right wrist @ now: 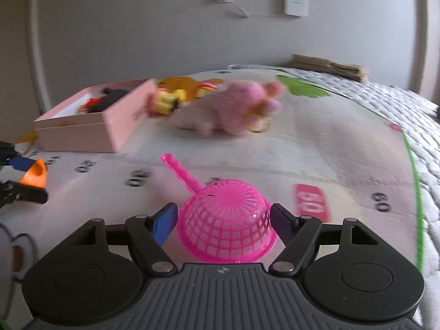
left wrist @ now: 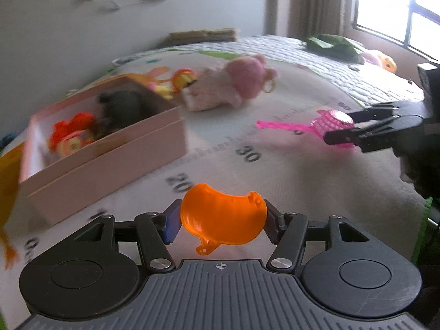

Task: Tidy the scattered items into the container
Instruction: 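Carry both toys over the pink box and open both grippers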

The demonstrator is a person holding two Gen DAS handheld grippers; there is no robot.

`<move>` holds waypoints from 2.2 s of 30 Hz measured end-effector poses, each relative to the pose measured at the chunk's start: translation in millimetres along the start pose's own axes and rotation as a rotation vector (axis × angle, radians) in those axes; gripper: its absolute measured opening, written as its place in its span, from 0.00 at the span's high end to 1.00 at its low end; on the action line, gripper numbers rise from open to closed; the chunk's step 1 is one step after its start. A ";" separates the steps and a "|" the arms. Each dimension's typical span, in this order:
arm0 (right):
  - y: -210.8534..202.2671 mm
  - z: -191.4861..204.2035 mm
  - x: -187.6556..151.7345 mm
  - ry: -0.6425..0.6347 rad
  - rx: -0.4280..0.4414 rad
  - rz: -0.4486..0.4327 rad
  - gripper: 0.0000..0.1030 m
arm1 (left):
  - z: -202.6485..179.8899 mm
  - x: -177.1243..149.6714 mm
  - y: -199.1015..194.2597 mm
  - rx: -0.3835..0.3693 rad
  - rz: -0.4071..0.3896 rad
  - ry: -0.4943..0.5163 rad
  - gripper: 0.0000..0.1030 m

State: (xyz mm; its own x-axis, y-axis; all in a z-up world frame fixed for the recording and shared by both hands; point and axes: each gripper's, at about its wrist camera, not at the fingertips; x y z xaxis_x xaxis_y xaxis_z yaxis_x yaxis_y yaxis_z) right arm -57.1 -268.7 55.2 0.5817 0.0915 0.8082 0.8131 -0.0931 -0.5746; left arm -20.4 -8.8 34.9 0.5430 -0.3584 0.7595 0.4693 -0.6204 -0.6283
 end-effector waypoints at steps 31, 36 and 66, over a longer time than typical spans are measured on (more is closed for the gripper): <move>-27.9 174.6 19.7 -0.223 0.307 0.025 0.28 | 44.5 -64.1 -89.7 0.153 -0.068 -0.150 0.37; -27.0 178.9 21.2 -0.220 0.308 0.026 0.28 | 48.0 -63.7 -89.5 0.150 -0.075 -0.153 0.37; 78.0 190.8 166.0 -0.178 0.223 -0.229 0.27 | 178.8 128.8 -44.3 0.110 -0.275 -0.168 0.28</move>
State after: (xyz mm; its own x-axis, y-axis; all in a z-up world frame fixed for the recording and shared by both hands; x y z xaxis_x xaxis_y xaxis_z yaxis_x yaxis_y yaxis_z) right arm 107.2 -71.6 120.1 0.3624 0.2581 0.8956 0.8964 0.1666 -0.4108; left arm 153.2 97.3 130.4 0.4880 -0.0626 0.8706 0.6816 -0.5956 -0.4250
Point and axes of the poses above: each gripper's, at about its wrist camera, not at the fingertips, and y roughly the way its jaws point, z to its left, x to its top, and after that the axes turned 15 degrees about -x, right-handed
